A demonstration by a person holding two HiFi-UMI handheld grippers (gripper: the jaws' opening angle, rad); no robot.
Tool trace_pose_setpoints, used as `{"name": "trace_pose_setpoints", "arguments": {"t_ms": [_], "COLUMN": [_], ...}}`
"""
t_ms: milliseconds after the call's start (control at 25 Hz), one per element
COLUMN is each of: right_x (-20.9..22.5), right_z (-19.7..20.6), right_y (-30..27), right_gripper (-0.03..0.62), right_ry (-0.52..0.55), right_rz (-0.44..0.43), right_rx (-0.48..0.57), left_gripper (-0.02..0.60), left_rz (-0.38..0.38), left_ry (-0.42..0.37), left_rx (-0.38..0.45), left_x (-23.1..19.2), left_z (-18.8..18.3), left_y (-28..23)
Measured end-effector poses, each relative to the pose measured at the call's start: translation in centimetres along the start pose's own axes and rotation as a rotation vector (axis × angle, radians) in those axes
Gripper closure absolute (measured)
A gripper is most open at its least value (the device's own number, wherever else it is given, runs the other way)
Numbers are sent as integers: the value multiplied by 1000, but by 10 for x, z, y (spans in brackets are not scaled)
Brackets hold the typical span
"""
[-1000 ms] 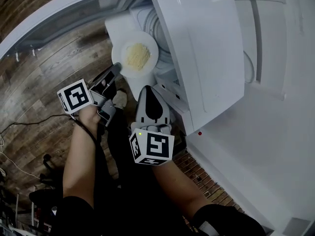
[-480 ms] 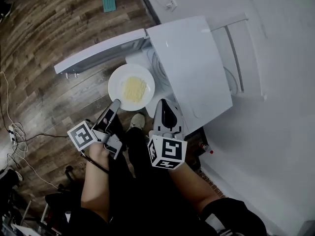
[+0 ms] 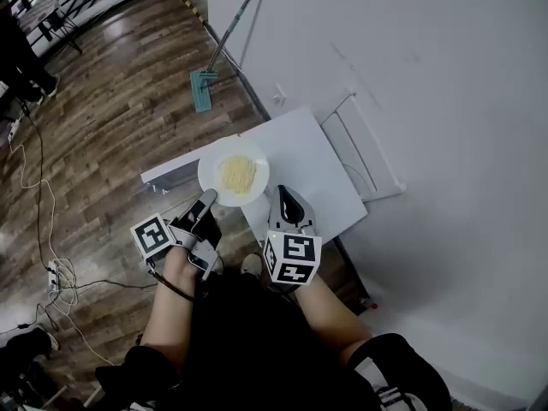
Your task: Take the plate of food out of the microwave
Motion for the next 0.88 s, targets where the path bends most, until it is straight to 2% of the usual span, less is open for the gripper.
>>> {"name": "trace_pose_setpoints", "arguments": {"t_ms": [160, 360, 520, 680, 880], "right_x": [-4, 16, 34, 38, 26], "right_z": [-46, -72, -80, -84, -87], "right_y": [16, 16, 25, 41, 55], "right_gripper": [582, 582, 582, 582, 582], "right_ry": [-20, -61, -90, -134, -136], "right_rz": [-10, 52, 111, 166, 167], "right_rx": [93, 147, 140, 160, 161], "left_gripper": [571, 571, 571, 571, 571], "left_rz": [10, -10, -17, 10, 30], "left_ry": [20, -1, -28, -45, -82], "left_rx": [-7, -43, -96, -156, -217], "left_x": [39, 61, 77, 98, 113], "left_z": [8, 12, 13, 13, 19], "left_y": [3, -6, -16, -19, -11]}}
Point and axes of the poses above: the fingertips, and each gripper's own axes: y backward along the fingers, x to its right, z out of its underside, the point moved 1 cm from there along y, backward along the fingers, and after that the axes turned 4 degrees about x, right-handed, at the moved point
